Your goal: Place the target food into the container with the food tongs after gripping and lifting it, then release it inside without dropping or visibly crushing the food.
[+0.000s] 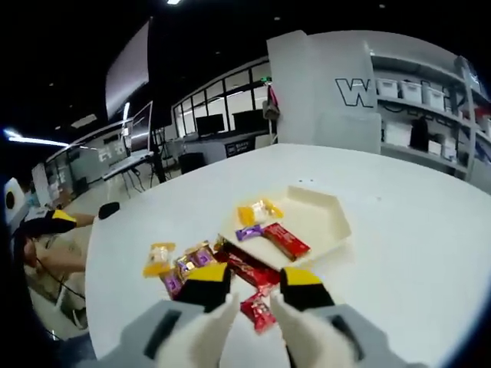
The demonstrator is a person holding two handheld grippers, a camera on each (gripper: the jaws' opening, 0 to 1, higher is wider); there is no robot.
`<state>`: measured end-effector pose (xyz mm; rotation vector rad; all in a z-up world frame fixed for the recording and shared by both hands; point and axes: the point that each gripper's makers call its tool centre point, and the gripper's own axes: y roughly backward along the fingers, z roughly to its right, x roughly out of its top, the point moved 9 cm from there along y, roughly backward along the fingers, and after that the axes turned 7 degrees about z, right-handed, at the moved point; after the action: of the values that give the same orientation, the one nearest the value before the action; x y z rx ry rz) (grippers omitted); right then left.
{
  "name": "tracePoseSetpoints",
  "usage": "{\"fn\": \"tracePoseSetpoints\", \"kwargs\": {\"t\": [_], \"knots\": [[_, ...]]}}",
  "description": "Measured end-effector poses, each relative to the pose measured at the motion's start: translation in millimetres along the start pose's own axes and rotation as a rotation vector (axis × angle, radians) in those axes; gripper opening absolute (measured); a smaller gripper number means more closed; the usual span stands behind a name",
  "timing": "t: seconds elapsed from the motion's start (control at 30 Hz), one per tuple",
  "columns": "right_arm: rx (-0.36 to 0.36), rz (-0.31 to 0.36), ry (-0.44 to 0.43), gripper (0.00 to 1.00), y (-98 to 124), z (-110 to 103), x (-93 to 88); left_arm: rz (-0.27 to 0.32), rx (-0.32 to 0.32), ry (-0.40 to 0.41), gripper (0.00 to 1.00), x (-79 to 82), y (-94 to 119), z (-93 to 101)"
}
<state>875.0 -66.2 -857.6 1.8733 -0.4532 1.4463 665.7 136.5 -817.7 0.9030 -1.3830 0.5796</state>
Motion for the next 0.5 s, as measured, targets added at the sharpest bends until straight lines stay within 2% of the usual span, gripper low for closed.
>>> {"fn": "tracePoseSetpoints", "kwargs": {"t": [0.5], "knots": [[0.009,-0.026,0.011,0.20,-5,0,-8.6,-0.014,0.016,0.048,0.96,-13.6,0,-9.2]]}}
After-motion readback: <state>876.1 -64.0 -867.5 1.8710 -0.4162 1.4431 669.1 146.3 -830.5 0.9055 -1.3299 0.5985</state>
